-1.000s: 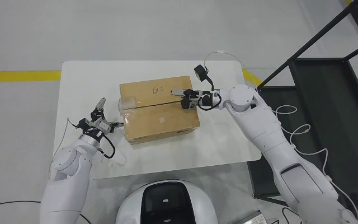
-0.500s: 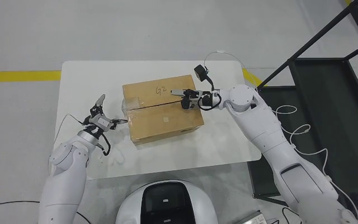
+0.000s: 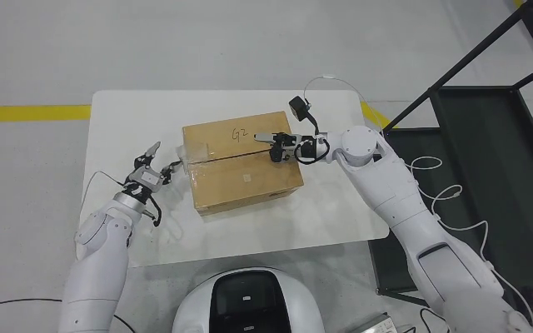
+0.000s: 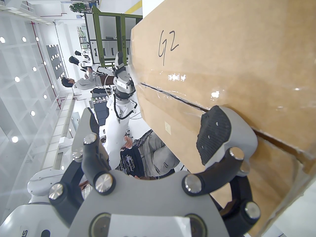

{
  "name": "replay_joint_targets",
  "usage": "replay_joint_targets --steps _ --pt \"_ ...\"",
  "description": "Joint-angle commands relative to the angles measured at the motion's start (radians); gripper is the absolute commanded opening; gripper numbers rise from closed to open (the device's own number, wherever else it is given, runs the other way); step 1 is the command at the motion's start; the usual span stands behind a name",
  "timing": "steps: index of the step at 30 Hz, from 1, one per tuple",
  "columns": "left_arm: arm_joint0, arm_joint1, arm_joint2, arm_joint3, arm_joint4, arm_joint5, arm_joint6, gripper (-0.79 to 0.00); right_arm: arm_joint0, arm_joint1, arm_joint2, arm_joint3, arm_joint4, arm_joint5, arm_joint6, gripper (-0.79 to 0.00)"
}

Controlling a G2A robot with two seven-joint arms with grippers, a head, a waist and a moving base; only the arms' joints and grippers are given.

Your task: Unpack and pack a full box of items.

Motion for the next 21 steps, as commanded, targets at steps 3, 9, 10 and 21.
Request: replay_joint_targets --steps 3,9,10,21 --pt "-0.022 -0.001 0.016 0.020 -0.001 0.027 0.021 -0.545 0.000 0.000 0.000 0.000 0.000 0.000 0.000 0.000" --pt "-0.065 -0.005 0.039 0.050 -0.011 0.047 0.040 -0.610 0.000 0.000 0.000 0.000 0.000 0.000 0.000 0.000" --pt "-0.070 -0.005 0.042 0.052 -0.011 0.048 0.042 -0.622 0.000 0.000 0.000 0.000 0.000 0.000 0.000 0.000" --pt "-0.065 -0.003 0.039 0.042 -0.006 0.029 0.041 -0.785 0.000 0.000 0.000 0.000 0.000 0.000 0.000 0.000"
